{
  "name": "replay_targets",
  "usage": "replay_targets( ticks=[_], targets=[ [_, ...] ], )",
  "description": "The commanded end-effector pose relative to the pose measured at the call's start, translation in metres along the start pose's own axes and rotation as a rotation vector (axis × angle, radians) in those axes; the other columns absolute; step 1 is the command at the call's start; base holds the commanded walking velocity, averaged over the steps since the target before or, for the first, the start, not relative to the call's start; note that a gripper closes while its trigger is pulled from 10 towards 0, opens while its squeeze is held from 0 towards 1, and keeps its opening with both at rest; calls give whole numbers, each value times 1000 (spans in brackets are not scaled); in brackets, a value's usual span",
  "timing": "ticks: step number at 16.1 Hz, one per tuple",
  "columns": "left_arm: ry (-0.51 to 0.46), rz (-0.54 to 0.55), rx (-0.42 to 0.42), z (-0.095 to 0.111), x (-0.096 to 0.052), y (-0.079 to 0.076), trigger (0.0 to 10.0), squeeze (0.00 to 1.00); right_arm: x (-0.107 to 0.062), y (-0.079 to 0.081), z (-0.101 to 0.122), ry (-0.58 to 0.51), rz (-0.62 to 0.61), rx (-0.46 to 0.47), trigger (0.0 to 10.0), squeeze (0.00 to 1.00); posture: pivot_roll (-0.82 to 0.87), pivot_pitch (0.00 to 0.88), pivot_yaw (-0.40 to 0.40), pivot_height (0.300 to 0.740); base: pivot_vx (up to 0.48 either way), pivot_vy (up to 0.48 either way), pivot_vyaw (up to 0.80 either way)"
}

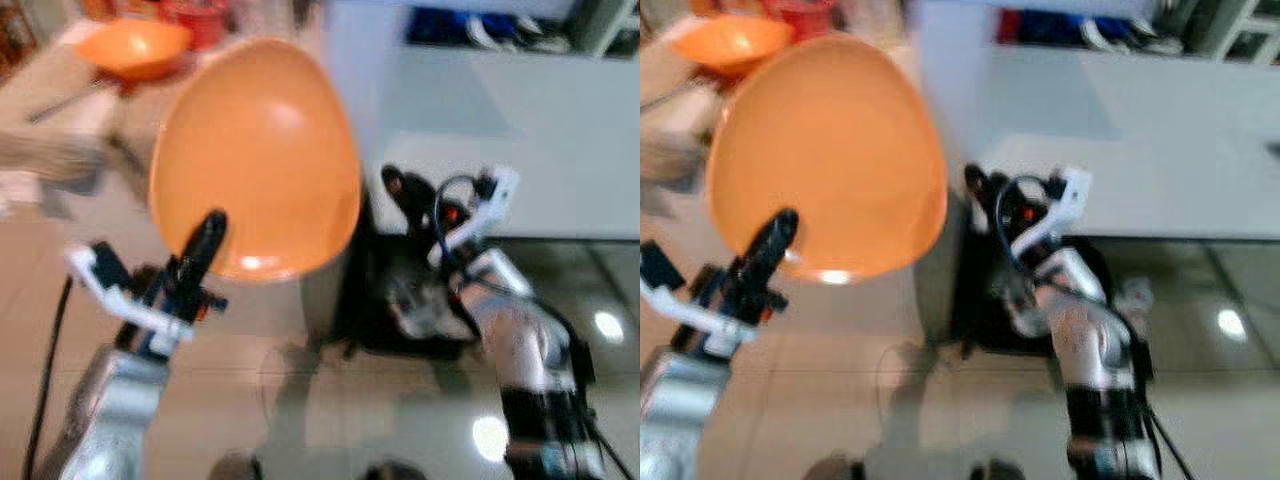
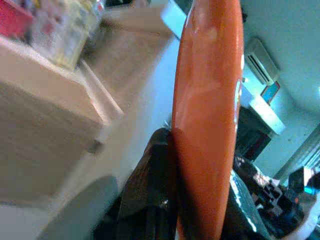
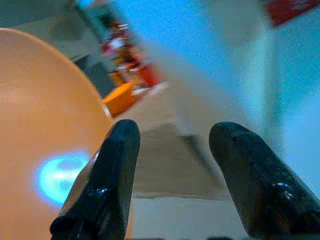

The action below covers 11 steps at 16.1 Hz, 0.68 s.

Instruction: Setting the table

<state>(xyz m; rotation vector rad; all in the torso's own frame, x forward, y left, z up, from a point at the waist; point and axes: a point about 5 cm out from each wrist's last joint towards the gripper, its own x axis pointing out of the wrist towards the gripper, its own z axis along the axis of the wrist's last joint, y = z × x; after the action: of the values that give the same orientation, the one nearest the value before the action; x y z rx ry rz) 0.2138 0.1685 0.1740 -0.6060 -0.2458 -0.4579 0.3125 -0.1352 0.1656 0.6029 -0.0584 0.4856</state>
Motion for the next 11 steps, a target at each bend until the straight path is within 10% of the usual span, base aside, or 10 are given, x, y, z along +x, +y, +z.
replay_targets(
  ticks=[1, 11],
  targets=[
    [-30, -48, 23, 4, 7, -7, 10000, 0, -2, -7, 7, -46, -49, 4, 10000, 0, -74, 111, -22, 740, 0, -454, 0],
    [-59, -64, 66, 5, 27, -11, 10000, 0, -5, -11, -2, -38, -114, -21, 10000, 0, -88, 112, -20, 740, 0, -454, 0]
  ],
)
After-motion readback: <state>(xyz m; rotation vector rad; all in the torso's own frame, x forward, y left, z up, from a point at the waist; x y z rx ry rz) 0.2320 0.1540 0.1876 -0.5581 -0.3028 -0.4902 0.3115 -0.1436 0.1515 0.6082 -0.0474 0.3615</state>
